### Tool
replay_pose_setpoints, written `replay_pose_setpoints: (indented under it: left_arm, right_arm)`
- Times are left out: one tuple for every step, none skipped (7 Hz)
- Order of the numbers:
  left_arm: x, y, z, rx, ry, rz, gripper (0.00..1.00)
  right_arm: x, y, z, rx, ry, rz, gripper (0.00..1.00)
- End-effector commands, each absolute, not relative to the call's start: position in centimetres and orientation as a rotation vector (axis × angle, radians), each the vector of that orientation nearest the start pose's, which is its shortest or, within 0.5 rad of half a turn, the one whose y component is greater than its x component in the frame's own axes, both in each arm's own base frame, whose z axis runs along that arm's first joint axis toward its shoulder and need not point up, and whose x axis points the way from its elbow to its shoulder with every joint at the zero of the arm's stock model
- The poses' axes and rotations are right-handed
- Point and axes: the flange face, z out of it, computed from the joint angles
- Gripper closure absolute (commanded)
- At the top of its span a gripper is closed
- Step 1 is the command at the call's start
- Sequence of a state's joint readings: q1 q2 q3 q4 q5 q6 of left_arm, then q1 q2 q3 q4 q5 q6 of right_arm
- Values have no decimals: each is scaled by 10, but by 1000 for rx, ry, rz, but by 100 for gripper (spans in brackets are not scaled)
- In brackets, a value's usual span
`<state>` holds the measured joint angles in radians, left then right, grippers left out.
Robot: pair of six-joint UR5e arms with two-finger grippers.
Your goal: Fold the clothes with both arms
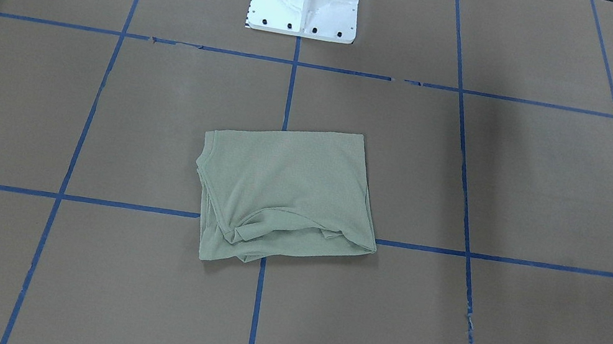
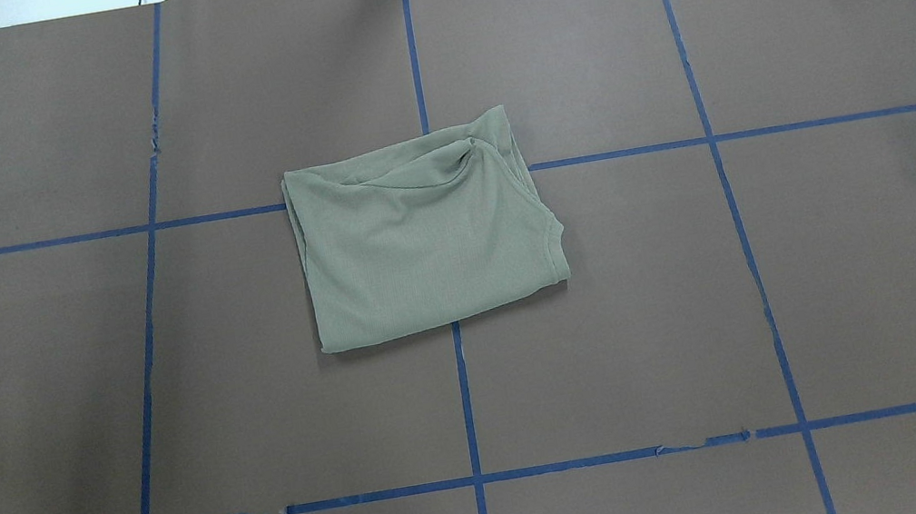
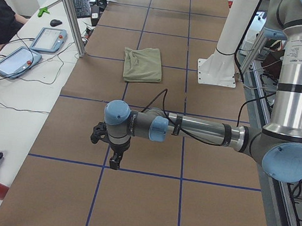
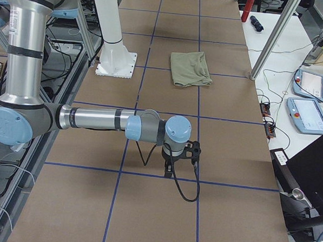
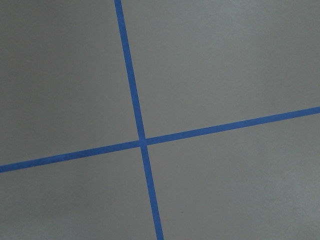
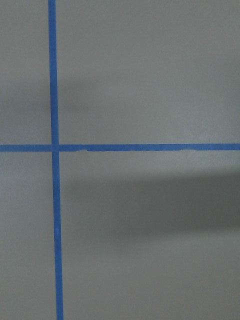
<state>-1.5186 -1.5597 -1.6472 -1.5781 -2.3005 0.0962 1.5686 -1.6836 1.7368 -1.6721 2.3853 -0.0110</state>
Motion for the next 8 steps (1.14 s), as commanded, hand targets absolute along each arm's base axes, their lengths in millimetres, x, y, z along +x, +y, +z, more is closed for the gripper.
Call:
replay_pose_setpoints:
  left_arm:
    - [-41,-495,628,80,730,152,0]
    - [-41,-497,623,42,735,24,0]
    - [-41,-498,621,42,736,7,0]
    - [-41,-499,620,43,736,8,0]
    - [-41,-498,620,43,736,8,0]
    - [-41,-499,620,43,736,8,0]
    - [-41,-499,620,43,736,8,0]
    - [-41,-499,620,43,736,8,0]
  right_arm:
    - [62,-441,635,-37,-815,9,0]
    - [62,-443,633,-32,-815,9,0]
    - [62,-443,633,-32,-815,9,0]
    - [62,-443,633,-31,-815,8,0]
    - [62,-444,633,-32,-815,9,0]
    - [63,-446,634,-32,-810,9,0]
    - [63,-449,631,-24,-807,4,0]
    - [63,-451,629,-8,-802,-2,0]
